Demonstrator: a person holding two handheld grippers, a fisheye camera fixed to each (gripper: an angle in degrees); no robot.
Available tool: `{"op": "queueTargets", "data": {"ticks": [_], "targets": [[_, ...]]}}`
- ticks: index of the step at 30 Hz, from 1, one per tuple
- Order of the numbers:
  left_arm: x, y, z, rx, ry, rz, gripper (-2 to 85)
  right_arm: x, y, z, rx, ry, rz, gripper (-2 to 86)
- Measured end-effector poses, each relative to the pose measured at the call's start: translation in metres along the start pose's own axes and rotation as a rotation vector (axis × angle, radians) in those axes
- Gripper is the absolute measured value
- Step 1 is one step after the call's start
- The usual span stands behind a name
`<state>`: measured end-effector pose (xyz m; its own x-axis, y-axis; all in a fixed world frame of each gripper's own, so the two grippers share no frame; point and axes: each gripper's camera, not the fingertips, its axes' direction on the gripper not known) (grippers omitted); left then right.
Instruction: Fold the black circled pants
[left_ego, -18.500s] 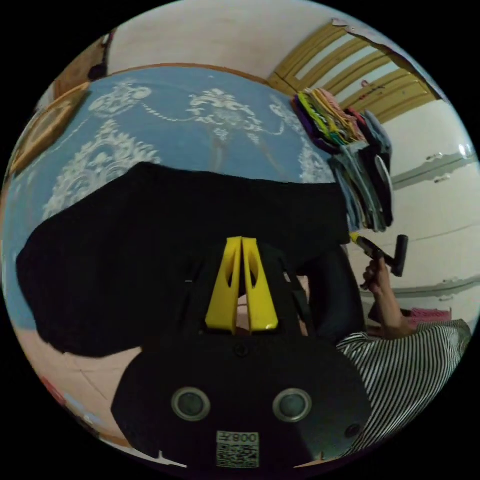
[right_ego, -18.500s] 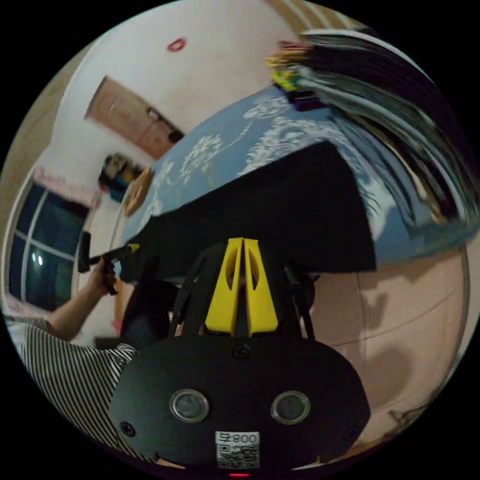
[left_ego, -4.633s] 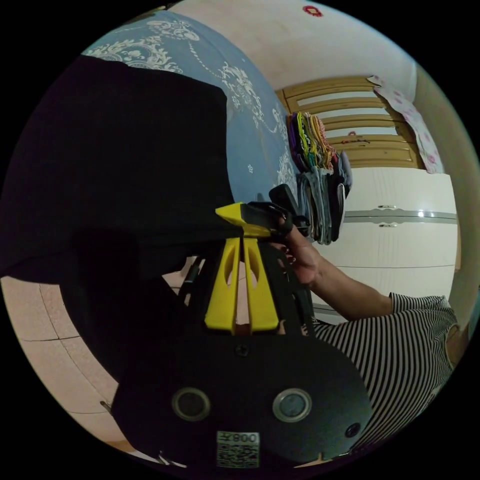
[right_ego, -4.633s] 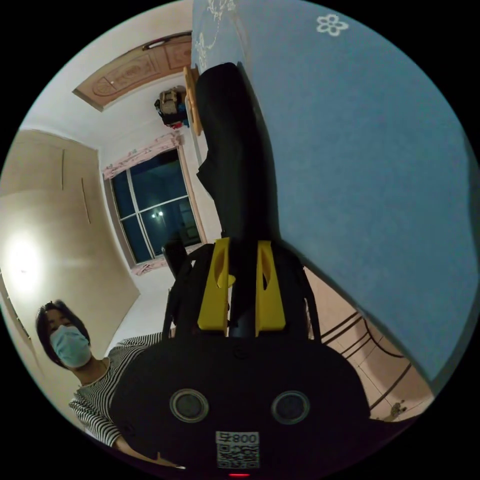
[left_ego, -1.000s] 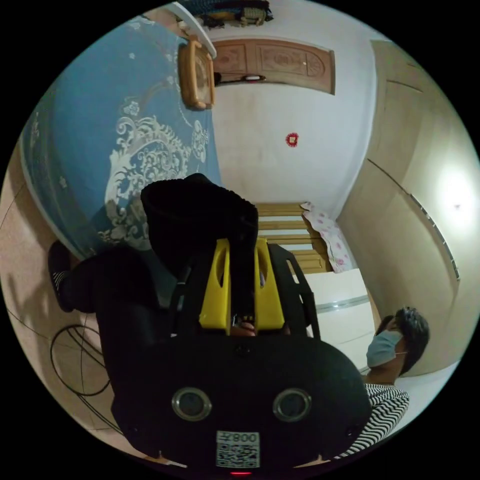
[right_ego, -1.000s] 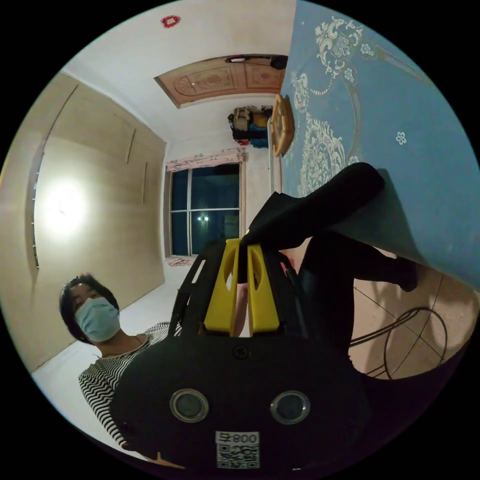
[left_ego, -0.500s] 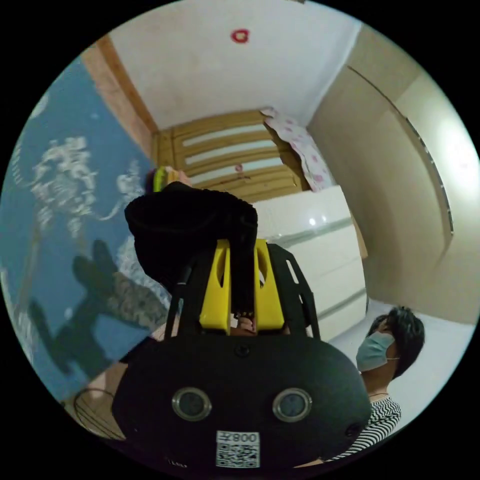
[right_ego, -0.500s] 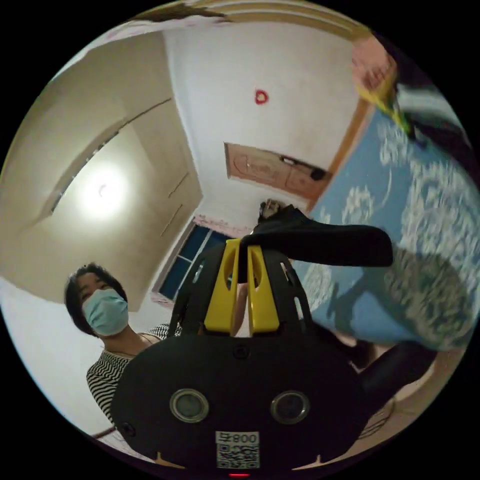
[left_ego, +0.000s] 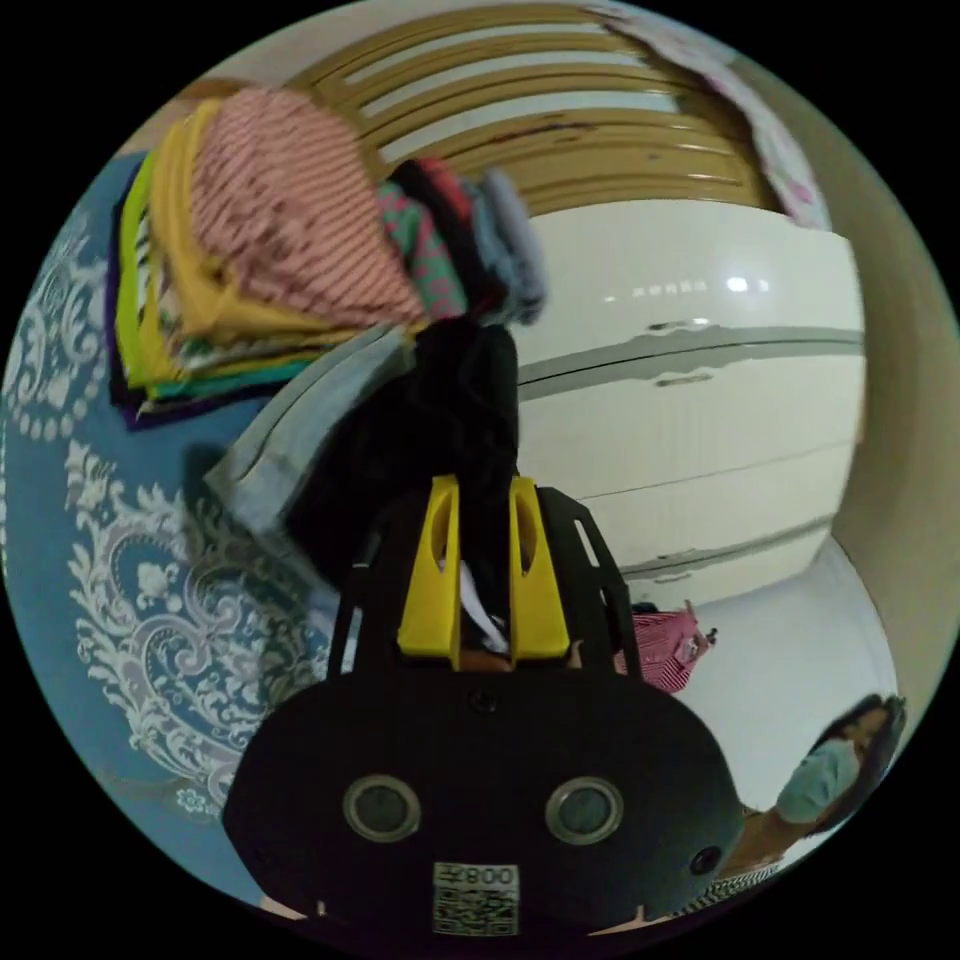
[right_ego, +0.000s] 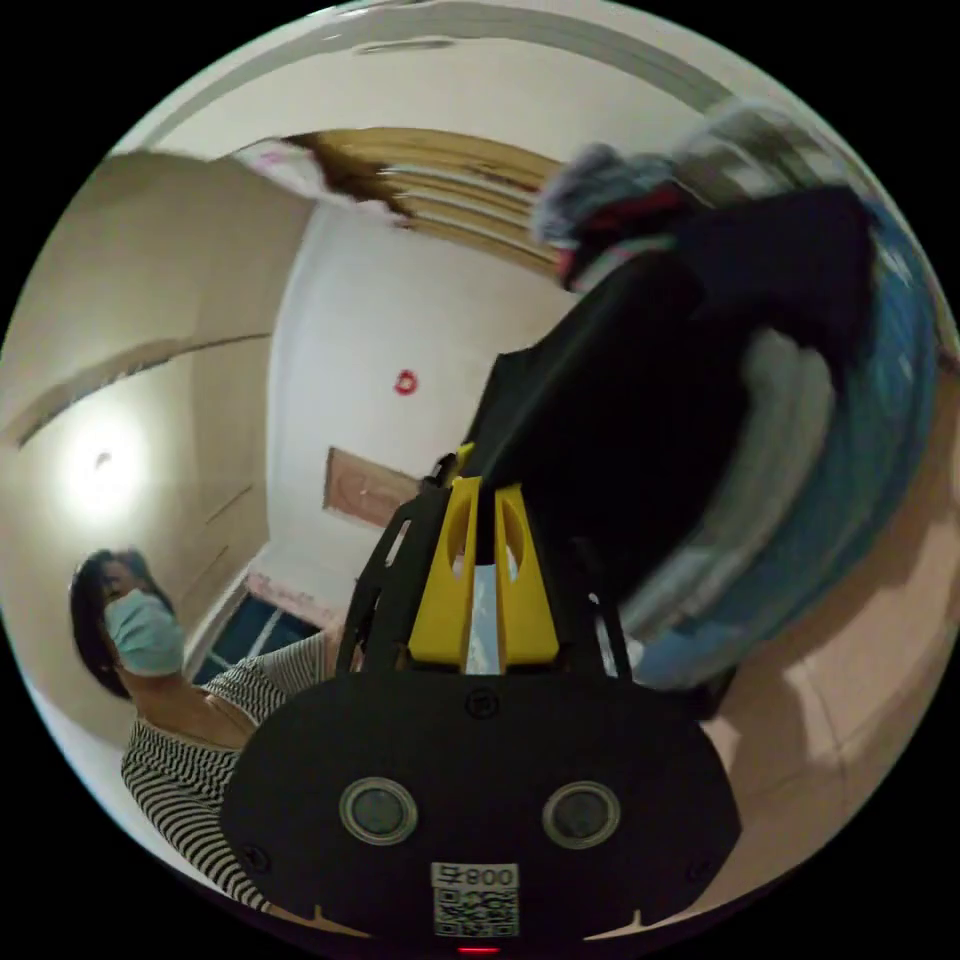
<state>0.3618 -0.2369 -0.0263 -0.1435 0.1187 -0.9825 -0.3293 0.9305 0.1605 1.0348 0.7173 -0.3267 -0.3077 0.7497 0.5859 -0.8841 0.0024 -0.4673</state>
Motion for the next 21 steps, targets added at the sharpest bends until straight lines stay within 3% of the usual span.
{"op": "queueTargets", "data": {"ticks": [3,8,16,21], "targets": [[-0.018,-0.037,0.041,0.013,0.146,0.005,8.1,0.038,0.008,-0.02,-0.011,-0.059,0.127,1.7],[-0.009,-0.097,0.098,-0.028,0.051,0.122,8.9,0.031,-0.005,-0.062,0.037,-0.103,0.101,1.8],[0.01,-0.15,0.157,0.206,-0.125,0.249,7.6,-0.007,-0.023,-0.125,0.077,-0.009,0.055,2.2],[0.054,-0.194,0.215,0.261,-0.201,0.477,3.8,-0.048,-0.047,-0.168,0.103,0.112,-0.052,2.1]]}}
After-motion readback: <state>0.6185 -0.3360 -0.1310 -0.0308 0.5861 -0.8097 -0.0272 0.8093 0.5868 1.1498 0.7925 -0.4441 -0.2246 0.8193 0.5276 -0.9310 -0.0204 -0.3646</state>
